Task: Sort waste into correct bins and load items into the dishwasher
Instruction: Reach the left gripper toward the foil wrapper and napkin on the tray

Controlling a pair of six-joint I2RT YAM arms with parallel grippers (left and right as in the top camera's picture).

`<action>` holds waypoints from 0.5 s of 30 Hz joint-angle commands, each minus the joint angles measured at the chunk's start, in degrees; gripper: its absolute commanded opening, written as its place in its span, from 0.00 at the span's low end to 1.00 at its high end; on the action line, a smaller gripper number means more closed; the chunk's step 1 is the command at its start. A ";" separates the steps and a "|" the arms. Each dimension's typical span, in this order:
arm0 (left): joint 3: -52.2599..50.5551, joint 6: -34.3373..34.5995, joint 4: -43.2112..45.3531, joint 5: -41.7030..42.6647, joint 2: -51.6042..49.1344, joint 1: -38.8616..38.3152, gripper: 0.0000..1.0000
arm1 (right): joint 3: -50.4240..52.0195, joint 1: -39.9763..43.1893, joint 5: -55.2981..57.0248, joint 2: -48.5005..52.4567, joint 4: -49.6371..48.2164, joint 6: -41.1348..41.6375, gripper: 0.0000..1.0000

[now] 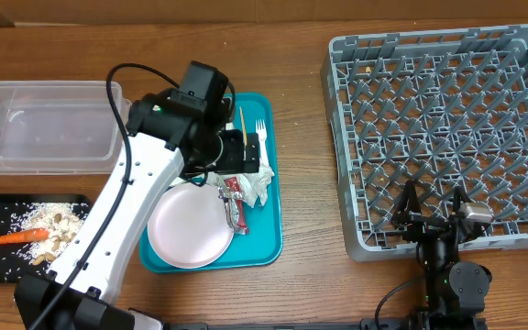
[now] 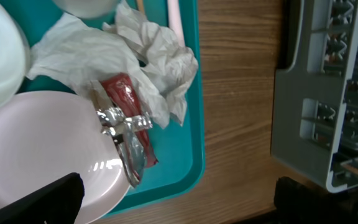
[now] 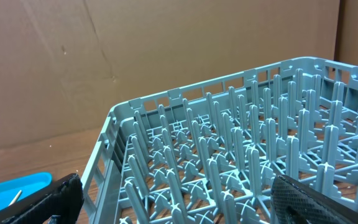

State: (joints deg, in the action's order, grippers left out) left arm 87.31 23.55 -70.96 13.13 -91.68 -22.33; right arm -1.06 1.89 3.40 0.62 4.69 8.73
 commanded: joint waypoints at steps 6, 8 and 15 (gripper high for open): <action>-0.17 2.19 -2.58 -0.31 -0.85 -3.72 0.92 | 0.59 0.00 0.37 -0.46 -0.31 -0.42 1.00; -0.20 2.23 -4.24 -1.29 -0.85 -4.20 0.90 | 0.59 0.00 0.37 -0.46 -0.31 -0.42 1.00; -4.07 6.75 -3.91 -5.22 -0.85 -6.95 0.90 | 0.59 0.00 0.37 -0.46 -0.31 -0.42 1.00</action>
State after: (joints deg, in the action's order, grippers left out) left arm 86.21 26.15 -75.94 10.55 -92.07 -28.12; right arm -1.06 1.87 3.42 0.62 4.69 8.73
